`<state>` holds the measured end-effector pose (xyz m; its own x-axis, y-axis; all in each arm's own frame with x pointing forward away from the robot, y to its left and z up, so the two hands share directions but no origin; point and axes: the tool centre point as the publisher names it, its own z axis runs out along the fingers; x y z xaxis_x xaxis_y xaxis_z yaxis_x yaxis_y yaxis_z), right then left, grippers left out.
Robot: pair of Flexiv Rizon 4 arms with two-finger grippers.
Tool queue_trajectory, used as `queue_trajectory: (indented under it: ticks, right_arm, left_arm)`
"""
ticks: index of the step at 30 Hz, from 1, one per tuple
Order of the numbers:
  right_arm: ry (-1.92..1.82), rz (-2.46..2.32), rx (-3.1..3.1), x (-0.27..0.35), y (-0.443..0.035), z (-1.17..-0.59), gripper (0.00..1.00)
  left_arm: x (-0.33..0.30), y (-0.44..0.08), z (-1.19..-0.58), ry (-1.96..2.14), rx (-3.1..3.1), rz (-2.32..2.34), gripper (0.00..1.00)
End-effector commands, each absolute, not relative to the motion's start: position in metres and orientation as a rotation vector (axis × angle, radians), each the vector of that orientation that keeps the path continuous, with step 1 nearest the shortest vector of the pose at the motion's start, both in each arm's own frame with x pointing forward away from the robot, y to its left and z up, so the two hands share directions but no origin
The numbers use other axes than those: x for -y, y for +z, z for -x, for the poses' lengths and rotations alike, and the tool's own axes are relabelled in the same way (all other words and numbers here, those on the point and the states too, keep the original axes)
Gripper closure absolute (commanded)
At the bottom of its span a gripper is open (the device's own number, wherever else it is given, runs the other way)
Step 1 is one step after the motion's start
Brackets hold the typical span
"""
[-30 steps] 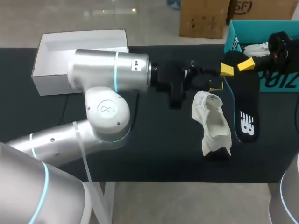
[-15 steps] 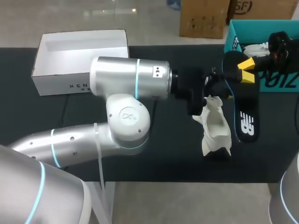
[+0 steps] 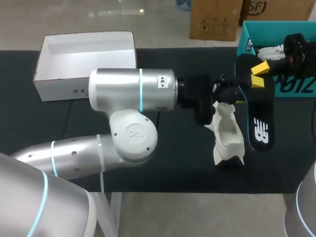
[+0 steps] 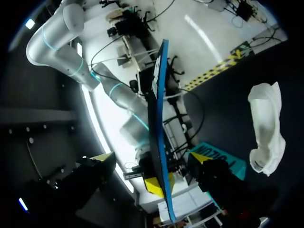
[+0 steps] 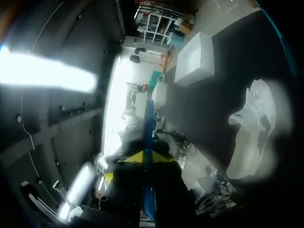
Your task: Take the shoe out of the shoebox, open the shoe tongue, remove and reinsert the insole, then place the shoe into the shoebox
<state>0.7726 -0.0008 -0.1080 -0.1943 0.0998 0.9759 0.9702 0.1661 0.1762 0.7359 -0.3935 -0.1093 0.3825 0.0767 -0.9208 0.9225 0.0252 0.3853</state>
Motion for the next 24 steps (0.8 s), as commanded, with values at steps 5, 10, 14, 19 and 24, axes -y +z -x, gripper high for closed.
queue_trajectory:
  ticks: [5,10,14,19,24]
  right_arm:
    - [-1.165,1.082,1.505,0.0009,-0.1079,-0.7721,1.0]
    - [-1.165,1.082,1.505,0.0009,-0.1079,-0.7721,1.0]
    - [-1.165,1.082,1.505,0.0009,-0.1079,-0.7721,1.0]
    - [-1.165,1.082,1.505,0.0009,-0.1079,-0.7721,1.0]
    - [-1.165,1.082,1.505,0.0009,-0.1079,-0.7721,1.0]
  left_arm:
    - [0.3852,-0.106,-0.7332,-0.828,-0.991,-1.406,0.08]
    - [0.3874,-0.106,-0.7345,-0.819,-0.992,-1.407,0.11]
    - [0.3906,-0.1051,-0.7357,-0.81,-0.994,-1.409,0.13]
    - [0.3928,-0.1057,-0.7379,-0.802,-1.019,-1.4,0.27]
    - [0.3932,-0.1074,-0.739,-0.794,-1.038,-1.401,0.62]
